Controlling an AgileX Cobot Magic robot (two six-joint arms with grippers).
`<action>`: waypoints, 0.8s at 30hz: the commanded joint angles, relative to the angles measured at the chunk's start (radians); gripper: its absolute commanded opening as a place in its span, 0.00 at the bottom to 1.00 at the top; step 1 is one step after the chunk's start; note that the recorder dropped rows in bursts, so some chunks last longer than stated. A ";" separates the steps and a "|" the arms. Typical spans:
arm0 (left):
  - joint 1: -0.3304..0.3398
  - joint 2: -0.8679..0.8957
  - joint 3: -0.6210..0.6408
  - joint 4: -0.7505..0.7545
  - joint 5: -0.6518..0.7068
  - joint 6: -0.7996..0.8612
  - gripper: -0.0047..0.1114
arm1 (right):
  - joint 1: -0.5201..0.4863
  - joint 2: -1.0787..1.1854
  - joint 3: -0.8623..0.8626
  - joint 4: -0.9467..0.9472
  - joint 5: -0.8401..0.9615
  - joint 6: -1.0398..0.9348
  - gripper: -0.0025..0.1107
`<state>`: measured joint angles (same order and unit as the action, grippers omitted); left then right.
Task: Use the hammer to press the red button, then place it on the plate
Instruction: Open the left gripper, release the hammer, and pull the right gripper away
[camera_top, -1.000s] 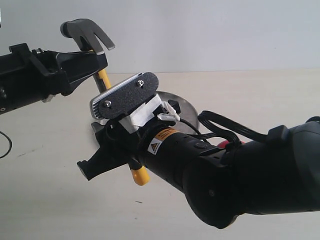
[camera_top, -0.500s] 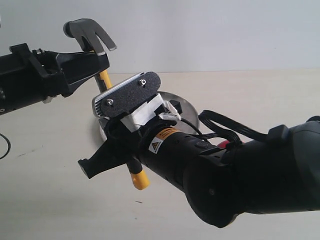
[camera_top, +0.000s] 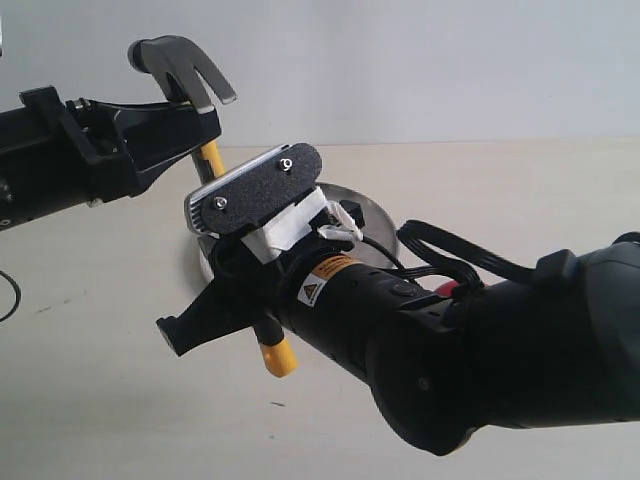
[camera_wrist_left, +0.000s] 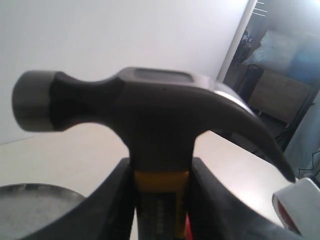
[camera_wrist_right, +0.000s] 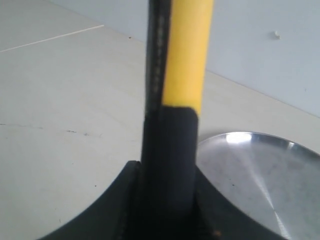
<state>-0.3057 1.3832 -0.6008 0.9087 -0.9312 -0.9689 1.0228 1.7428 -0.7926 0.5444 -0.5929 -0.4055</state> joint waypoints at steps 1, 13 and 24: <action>0.004 -0.009 -0.016 -0.033 -0.061 0.026 0.06 | 0.001 0.001 -0.005 0.036 -0.013 -0.011 0.02; 0.004 -0.009 -0.016 -0.070 -0.022 0.082 0.70 | 0.001 0.001 -0.005 0.096 -0.048 -0.011 0.02; 0.007 -0.014 -0.016 -0.061 -0.021 0.154 0.69 | 0.001 -0.194 -0.005 0.464 -0.053 -0.325 0.02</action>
<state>-0.3021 1.3796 -0.6114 0.8404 -0.9287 -0.8196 1.0228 1.6186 -0.7877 0.9478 -0.5524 -0.6355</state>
